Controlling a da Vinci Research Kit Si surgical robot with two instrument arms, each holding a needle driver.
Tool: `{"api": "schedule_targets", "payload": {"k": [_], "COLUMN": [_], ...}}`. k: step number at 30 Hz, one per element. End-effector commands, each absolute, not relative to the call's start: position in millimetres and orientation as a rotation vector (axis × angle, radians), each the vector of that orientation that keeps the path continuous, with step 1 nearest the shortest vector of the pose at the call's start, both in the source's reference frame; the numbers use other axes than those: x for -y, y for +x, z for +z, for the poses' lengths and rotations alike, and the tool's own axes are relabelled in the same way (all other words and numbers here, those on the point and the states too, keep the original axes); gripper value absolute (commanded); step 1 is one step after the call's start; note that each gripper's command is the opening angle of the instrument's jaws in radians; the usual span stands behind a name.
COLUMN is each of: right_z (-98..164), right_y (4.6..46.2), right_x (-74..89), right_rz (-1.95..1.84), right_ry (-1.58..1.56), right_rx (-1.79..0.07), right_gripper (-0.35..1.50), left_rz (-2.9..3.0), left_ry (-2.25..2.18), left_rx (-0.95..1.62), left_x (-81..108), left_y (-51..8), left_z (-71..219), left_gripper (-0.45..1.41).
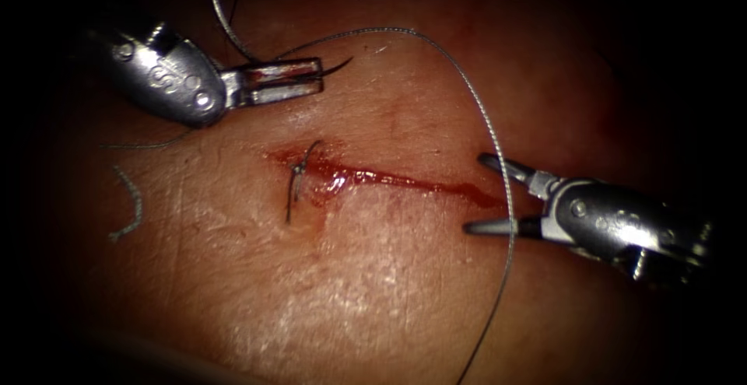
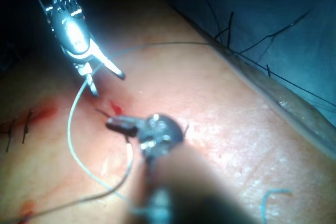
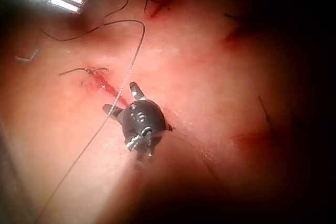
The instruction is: Wound Closure
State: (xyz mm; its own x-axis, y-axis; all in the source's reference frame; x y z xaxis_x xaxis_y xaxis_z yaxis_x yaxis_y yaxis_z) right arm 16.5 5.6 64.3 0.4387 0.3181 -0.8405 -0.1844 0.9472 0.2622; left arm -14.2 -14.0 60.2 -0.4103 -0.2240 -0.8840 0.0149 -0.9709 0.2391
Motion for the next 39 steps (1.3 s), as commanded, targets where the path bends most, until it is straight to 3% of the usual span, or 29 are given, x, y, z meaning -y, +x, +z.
{"api": "schedule_targets", "payload": {"k": [1, 16, 19, 30, 39], "right_z": [64.7, 54.3, 50.4, 53.2, 58.9], "right_y": [16.8, 9.5, 10.6, 21.7, 23.1], "right_x": [-5.4, -8.6, -8.4, -4.5, -6.8], "right_rz": [0.326, 0.525, 0.520, 0.537, 0.695], "right_ry": [0.149, 0.213, 0.259, 0.529, 0.686], "right_rx": [-1.078, -1.262, -1.309, -1.338, -1.308], "right_gripper": [0.93, 0.98, 0.98, 0.93, 0.86], "left_rz": [-2.490, -2.094, -2.046, -1.853, -1.713], "left_ry": [1.629, 1.871, 1.877, 1.957, 1.986], "left_rx": [0.283, 0.107, 0.090, -0.068, -0.092], "left_x": [15.1, 24.7, 26.6, 30.0, 28.9], "left_y": [-14.8, -18.2, -18.1, -16.5, -16.7], "left_z": [60.6, 59.2, 60.4, 62.6, 61.9], "left_gripper": [-0.45, -0.45, -0.45, -0.45, -0.45]}}
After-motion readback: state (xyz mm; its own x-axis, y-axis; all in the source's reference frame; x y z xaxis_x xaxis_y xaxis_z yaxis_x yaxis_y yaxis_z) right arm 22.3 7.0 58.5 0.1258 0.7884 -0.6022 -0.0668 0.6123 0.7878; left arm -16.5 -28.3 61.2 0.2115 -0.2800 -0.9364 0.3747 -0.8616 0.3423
